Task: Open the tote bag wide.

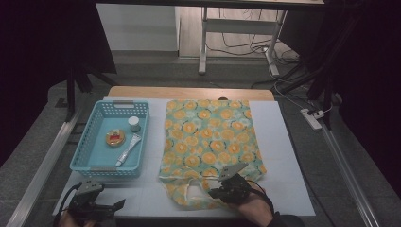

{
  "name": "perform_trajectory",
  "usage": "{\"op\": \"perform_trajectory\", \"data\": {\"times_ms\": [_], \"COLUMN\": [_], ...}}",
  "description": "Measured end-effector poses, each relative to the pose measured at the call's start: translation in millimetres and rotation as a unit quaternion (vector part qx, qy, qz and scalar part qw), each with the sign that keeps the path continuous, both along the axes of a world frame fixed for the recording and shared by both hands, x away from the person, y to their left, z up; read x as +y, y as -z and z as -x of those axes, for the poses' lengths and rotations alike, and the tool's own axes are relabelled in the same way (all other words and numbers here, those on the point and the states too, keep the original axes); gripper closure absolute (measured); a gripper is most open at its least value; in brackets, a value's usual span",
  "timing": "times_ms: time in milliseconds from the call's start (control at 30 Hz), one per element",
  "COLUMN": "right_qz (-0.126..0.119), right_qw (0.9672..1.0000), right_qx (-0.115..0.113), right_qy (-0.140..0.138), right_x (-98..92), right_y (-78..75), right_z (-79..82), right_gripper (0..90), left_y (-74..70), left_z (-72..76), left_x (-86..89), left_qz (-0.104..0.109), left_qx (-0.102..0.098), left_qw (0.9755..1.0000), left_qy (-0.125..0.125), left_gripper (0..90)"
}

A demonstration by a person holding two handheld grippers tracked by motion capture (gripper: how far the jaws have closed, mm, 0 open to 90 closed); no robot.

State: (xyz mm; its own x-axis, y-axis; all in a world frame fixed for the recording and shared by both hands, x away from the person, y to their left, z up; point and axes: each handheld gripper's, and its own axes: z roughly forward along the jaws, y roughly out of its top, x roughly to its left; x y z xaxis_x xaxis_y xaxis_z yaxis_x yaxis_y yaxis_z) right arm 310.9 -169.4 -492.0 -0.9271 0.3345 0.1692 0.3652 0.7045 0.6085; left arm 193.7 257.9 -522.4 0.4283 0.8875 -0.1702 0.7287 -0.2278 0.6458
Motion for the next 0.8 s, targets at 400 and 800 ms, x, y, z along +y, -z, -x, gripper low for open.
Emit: {"op": "perform_trajectory", "data": {"times_ms": [400,800], "right_qz": [-0.013,-0.018], "right_qw": [0.9992,0.9982], "right_qx": [-0.031,-0.029], "right_qy": [0.021,0.049], "right_x": [-1.9,-3.9], "right_y": [-30.0,-27.6], "right_z": [-42.1,-89.3], "right_gripper": [89.3,89.5], "left_y": [0.1,0.2], "left_z": [-0.4,-0.5], "left_x": [0.3,0.8], "left_qz": [0.004,0.006], "left_qx": [0.001,0.0], "left_qw": [1.0,1.0], "left_qy": [-0.002,-0.002], "left_gripper": [3.1,3.1]}}
